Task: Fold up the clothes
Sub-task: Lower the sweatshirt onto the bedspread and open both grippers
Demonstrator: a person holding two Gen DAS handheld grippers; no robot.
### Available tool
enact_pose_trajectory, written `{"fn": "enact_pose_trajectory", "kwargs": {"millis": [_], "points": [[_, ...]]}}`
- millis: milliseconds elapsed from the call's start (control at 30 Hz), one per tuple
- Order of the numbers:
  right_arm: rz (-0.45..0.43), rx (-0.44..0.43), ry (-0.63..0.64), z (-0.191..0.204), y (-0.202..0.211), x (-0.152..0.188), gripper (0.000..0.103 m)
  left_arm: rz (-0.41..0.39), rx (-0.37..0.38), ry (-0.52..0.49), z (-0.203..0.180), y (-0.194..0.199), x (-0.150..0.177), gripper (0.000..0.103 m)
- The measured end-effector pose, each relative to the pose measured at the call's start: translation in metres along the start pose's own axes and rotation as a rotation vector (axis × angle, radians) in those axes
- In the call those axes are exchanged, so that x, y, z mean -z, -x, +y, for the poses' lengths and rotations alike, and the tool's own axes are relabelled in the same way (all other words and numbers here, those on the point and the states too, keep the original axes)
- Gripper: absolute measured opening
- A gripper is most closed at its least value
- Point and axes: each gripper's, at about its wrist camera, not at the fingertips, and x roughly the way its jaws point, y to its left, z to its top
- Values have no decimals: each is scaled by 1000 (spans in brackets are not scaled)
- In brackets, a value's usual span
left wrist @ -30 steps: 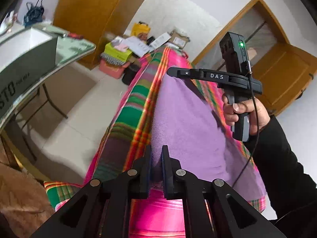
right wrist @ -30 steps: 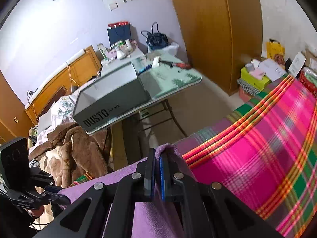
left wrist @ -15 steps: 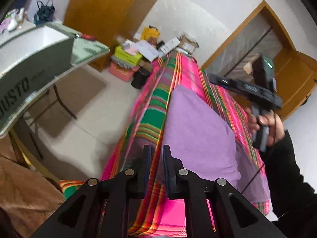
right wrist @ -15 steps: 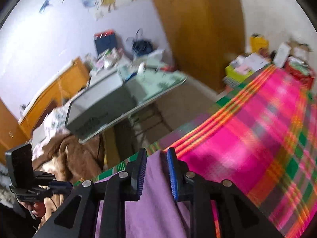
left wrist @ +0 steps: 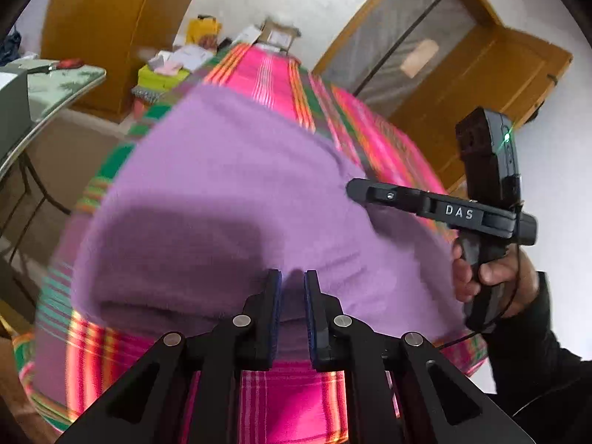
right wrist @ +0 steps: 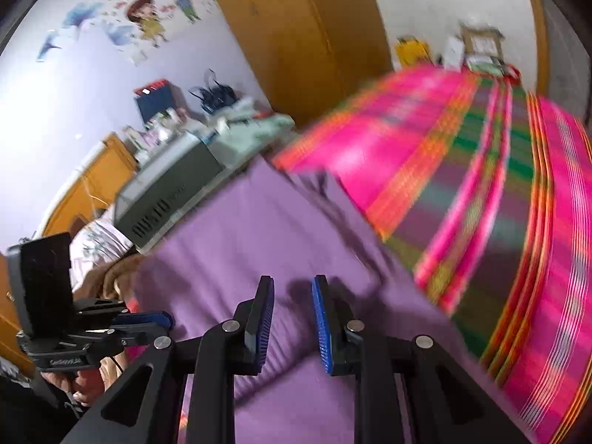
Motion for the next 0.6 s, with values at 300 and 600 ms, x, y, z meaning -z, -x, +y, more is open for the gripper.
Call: {"fn": "enact_pose_trajectory", "kwargs": {"millis": [300,600], "points": [[-210,8,-144,-21,70,62,26,-14,1,-55,-31,0,-3,13],[-236,39,-293,-69,92,136,22,15,-31,-88,-58,-12,6,14]]}}
